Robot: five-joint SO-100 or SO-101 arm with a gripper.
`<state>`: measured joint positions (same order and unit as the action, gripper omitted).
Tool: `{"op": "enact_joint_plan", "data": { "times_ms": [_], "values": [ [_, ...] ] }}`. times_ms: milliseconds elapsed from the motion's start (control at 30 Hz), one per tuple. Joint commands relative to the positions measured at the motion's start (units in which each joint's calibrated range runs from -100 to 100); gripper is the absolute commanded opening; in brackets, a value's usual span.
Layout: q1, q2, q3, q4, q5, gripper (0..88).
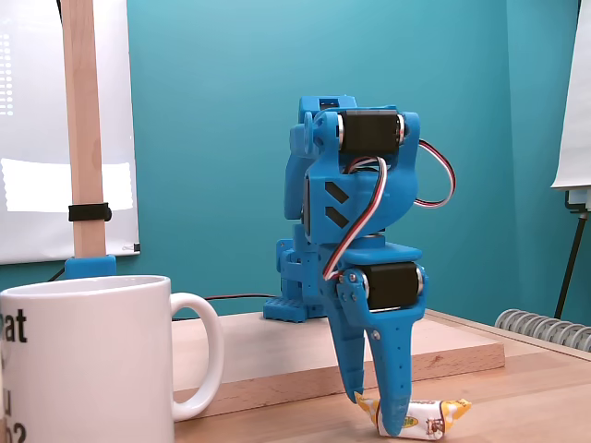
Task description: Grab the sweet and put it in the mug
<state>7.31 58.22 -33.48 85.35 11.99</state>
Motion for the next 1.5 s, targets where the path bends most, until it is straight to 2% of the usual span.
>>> {"op": "enact_joint_plan", "data": {
  "times_ms": [0,400,1000,1467],
  "values": [
    [-0.3,0.2,-4.1,1.3,0.2,22.0],
    [-0.3,5.9,-13.9,6.1,0.3,21.1],
    [-0.4,6.8,-15.0,7.8,0.0,21.5],
    [-5.4,6.9,-15.6,7.9,-0.3,21.3]
  ]
}}
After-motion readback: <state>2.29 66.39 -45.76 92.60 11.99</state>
